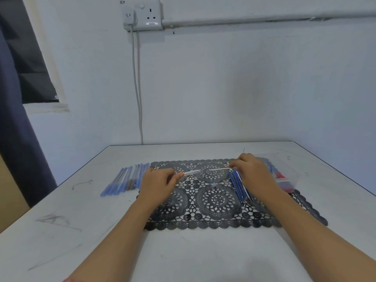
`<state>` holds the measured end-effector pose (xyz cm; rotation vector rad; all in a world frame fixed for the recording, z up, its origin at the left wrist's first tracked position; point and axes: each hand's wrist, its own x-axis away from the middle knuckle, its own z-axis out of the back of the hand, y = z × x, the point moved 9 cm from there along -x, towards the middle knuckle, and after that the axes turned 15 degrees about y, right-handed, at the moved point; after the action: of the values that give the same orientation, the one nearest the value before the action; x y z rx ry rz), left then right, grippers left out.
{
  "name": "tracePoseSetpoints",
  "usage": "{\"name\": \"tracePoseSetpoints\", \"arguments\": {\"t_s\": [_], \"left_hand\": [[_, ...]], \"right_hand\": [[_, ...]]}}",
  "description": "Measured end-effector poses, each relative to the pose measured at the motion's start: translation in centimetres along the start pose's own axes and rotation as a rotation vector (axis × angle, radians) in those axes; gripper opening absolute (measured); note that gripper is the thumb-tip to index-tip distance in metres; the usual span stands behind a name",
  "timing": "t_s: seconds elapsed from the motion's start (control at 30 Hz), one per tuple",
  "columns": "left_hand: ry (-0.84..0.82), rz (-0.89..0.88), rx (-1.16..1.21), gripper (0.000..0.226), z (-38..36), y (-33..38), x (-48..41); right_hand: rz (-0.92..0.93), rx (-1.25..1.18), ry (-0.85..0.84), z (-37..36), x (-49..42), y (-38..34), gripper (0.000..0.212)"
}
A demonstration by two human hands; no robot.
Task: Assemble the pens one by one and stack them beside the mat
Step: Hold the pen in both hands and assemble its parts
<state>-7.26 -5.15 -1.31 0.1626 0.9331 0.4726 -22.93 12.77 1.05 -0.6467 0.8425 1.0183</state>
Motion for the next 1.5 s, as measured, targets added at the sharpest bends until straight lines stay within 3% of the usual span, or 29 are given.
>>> {"name": "tracePoseSetpoints", "arguments": {"t_s": [0.17, 0.27, 0.53, 1.2, 1.37, 1.5], "left_hand": [[-0.001, 0.04, 0.024, 0.038, -0.1, -0.6, 0.0], [-0.003, 0.044, 0.019, 0.039, -0.1, -0.6, 0.1], [-0.018, 0.034, 0.009, 0.043, -0.4, -0.5, 0.2], [-0.049, 0.034, -0.049, 0.04, -1.6, -1.7, 0.4], [-0.031, 0.029, -0.072, 0.043, -1.7, -2.0, 0.5], [-0.021, 0.037, -0.071, 0.044, -1.6, -2.1, 0.5]], "right_hand": [[-0.127, -0.039, -0.01, 1.1, -0.4, 1.5, 0.018], [-0.178, -0.126, -0.084, 0.7, -0.2, 1.8, 0.013], [-0.096, -0.206, -0.352, -3.6, 2.0, 1.1, 0.02], [-0.053, -0.102, -0.445, -5.3, 2.7, 0.7, 0.027], [-0.16, -0.207, -0.308, -4.1, 2.0, 1.0, 0.028], [-0.305, -0.261, 0.031, -0.2, 0.1, 2.2, 0.028]]}}
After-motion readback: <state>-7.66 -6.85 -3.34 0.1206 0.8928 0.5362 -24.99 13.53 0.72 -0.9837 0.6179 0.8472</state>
